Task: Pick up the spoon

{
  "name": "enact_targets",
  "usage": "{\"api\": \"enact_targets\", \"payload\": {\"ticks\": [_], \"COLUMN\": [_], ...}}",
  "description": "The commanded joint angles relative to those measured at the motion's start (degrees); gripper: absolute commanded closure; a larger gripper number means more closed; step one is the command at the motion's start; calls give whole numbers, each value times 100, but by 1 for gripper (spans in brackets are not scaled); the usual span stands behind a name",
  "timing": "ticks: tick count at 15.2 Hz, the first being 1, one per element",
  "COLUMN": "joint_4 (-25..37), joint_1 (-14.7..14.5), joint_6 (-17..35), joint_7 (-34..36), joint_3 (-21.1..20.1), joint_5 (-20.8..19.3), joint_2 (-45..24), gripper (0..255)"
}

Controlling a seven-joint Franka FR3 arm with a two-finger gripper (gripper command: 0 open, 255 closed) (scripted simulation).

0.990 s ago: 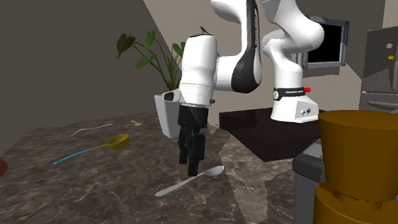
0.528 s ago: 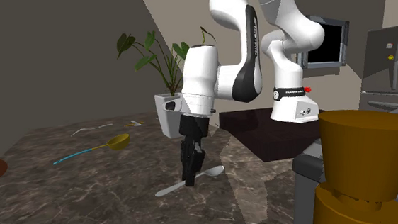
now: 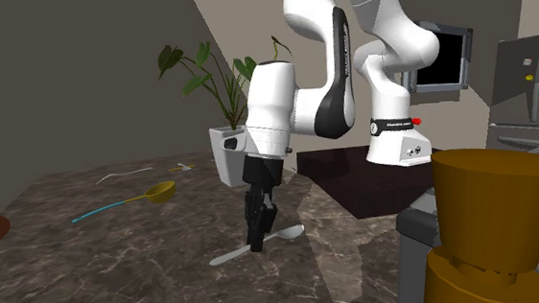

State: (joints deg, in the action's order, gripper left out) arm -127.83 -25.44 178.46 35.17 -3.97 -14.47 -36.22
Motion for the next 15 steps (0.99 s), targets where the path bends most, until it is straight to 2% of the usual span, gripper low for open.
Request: {"api": "enact_targets", "payload": {"ticks": [1, 15], "joint_4": [-27, -371], "joint_1": [25, 492], "joint_6": [-50, -847], "joint_7": [-7, -222], "joint_3": [-29, -565], "joint_5": [5, 227], "joint_2": [74, 1180], "gripper": [255, 255]}}
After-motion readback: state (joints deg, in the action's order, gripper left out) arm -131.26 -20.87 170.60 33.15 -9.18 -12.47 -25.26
